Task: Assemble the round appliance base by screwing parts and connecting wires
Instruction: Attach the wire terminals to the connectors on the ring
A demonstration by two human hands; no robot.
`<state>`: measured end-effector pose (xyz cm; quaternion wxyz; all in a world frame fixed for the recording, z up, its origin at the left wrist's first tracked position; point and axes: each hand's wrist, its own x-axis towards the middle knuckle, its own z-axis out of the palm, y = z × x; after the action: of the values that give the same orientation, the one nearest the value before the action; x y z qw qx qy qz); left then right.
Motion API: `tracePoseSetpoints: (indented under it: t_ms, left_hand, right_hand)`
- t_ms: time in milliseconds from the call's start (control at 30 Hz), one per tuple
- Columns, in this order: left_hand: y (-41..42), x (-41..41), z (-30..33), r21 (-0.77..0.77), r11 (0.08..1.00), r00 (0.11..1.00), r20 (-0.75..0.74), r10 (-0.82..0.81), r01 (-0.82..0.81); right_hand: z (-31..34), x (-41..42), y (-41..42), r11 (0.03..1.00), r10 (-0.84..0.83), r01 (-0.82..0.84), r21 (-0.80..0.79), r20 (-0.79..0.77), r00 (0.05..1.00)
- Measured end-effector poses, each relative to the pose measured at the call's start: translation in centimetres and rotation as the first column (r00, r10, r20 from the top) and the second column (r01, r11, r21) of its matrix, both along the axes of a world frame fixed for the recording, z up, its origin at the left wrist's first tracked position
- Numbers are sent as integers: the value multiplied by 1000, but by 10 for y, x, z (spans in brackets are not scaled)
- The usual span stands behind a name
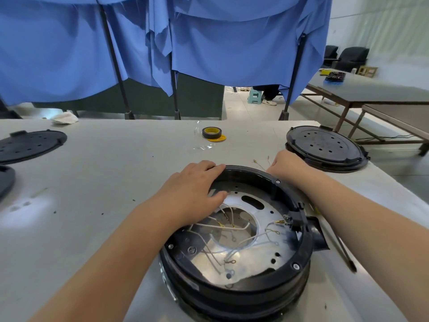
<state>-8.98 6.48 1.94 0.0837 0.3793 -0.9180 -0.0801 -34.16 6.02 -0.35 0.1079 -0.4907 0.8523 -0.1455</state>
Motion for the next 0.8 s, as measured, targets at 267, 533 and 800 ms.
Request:
tracePoseSetpoints:
  t_ms: [267,533,800]
  left_hand:
    - [-1,8,11,35,997,998,33,62,-63]
    - [9,-1,23,209,978,926,-369,84,-5]
    - [18,-7,29,436,881,691,-695,199,185]
  right_hand:
    - [26,21,28,951,110,-15,-308,294,949]
    - [37,81,90,766,451,-104,-634,416,789]
    - [28,92,100,757,500,-145,-637,422,756]
